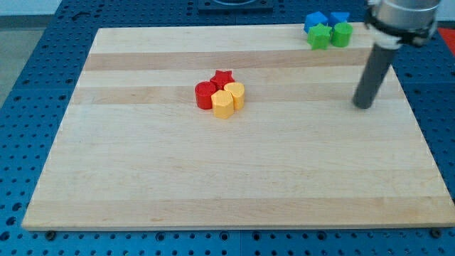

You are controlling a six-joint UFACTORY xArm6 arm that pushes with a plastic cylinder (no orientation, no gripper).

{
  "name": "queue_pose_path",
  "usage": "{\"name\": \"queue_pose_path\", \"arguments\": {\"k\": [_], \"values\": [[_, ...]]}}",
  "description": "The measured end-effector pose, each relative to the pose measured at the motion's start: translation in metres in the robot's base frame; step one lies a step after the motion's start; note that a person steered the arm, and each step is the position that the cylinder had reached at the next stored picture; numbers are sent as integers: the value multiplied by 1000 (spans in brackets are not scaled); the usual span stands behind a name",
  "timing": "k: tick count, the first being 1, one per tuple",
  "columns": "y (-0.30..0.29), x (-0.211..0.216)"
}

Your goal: Push the blue triangle along with blue cube a bit left

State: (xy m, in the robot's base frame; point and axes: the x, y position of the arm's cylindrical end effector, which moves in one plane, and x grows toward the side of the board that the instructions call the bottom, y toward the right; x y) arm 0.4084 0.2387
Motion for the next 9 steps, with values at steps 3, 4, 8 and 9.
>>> {"name": "queue_pose_path", "arguments": {"k": [3, 4, 8, 9], "values": [[63, -137], [59, -186], [-26, -217], [-30, -217]]}}
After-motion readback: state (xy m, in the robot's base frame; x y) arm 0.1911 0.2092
